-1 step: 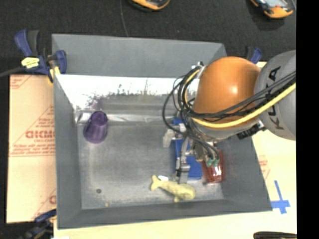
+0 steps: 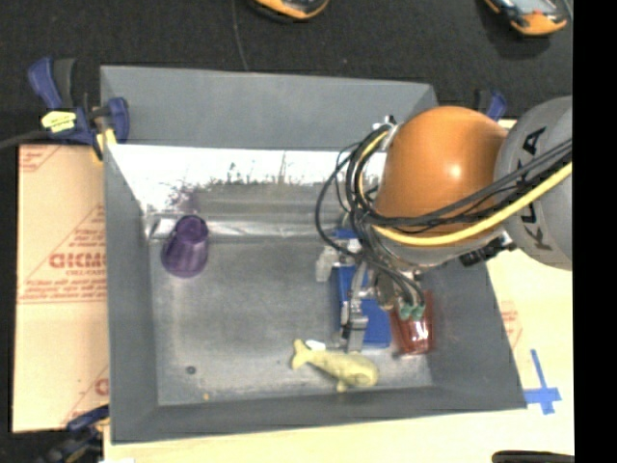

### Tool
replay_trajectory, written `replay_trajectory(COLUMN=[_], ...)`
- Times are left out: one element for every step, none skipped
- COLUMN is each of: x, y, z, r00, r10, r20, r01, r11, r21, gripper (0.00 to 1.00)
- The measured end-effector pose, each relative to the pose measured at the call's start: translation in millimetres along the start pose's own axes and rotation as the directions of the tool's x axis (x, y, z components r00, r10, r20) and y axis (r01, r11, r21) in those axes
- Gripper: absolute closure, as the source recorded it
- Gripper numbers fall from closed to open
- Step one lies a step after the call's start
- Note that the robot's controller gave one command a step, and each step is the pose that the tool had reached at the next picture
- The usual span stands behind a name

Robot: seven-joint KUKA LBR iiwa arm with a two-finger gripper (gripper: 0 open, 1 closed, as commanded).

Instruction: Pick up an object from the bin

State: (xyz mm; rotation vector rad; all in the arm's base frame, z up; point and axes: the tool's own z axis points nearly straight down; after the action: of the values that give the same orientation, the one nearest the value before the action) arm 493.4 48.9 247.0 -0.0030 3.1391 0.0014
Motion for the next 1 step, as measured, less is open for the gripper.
replay_trajectory(x=[10.3], y=[-29.0], z=[55.2], r00=[0.998], r10=[-0.063], r20=[0.006], r01=[0.063], r11=[0.998], r21=[0.001], gripper=[0.00])
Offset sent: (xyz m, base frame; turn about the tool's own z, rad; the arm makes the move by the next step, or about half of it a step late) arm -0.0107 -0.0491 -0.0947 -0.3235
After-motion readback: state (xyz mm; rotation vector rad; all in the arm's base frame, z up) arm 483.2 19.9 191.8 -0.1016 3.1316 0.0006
